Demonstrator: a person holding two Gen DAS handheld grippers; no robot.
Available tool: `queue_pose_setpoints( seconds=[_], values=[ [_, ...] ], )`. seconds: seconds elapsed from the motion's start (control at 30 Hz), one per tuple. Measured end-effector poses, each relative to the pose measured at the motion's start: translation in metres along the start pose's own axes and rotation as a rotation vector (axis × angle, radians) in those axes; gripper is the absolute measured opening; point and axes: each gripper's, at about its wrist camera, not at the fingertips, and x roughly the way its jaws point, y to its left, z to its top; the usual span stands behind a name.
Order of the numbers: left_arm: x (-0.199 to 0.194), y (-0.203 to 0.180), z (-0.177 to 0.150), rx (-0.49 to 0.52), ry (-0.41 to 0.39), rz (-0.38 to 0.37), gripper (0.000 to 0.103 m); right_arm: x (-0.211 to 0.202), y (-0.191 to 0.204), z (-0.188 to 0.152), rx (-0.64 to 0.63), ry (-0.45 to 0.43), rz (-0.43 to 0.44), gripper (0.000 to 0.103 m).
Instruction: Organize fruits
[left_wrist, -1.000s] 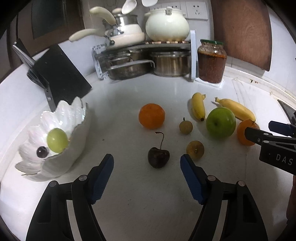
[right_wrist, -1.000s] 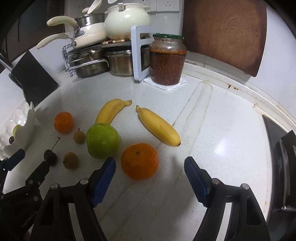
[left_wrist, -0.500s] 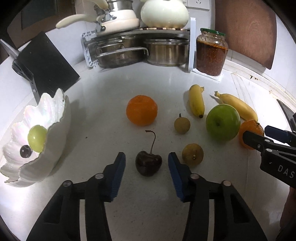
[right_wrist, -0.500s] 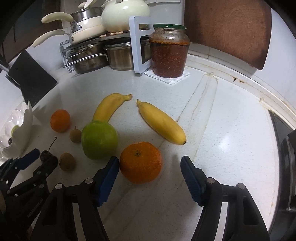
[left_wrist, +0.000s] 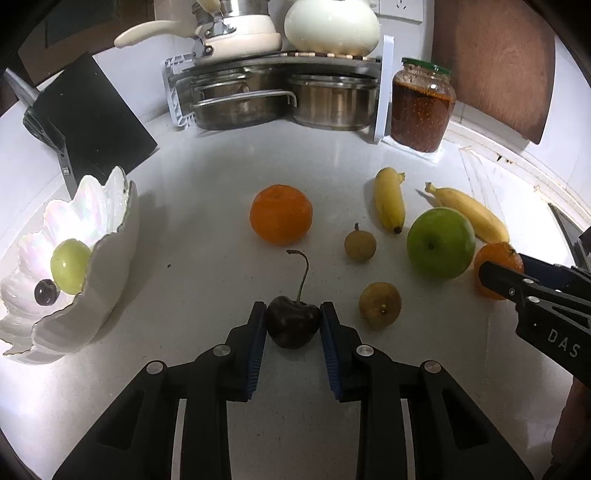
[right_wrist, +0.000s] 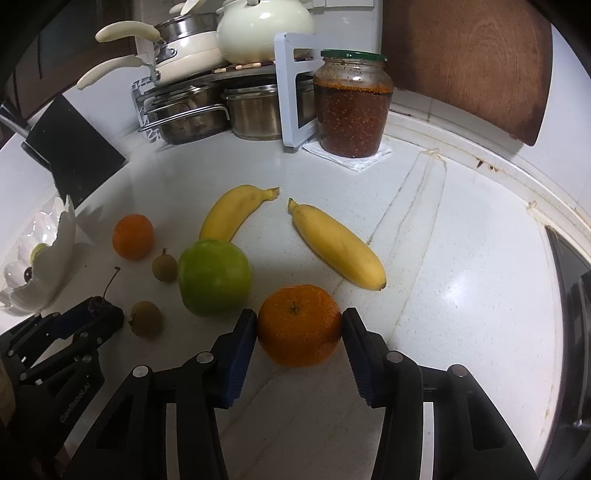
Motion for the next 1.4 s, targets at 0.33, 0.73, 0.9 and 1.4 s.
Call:
queue_pose_setpoints(
  seconds=[0.33, 0.73, 0.9, 1.4],
  values=[
    [-0.032, -0.001, 0.004, -0.006, -0.062, -0.015, 0.029, -0.026, -0.002, 0.000, 0.005, -0.038, 0.032, 0.048],
    [-0.079, 0.003, 0.012, -0.017, -0.163, -0.002, 0.029, -0.069, 0.007, 0.005, -0.013, -0.127, 0.090, 0.048],
    [-0.105, 0.008, 0.014, -0.023, -0.227, 0.021, 0.029, -0.089, 0.014, 0.011, -0.031, -0.174, 0.121, 0.048],
    [-0.160, 0.040, 0.018, -0.089, -0.352, 0.079, 0.029, -0.124, 0.053, 0.029, -0.102, -0.288, 0.231, 0.048]
  ],
)
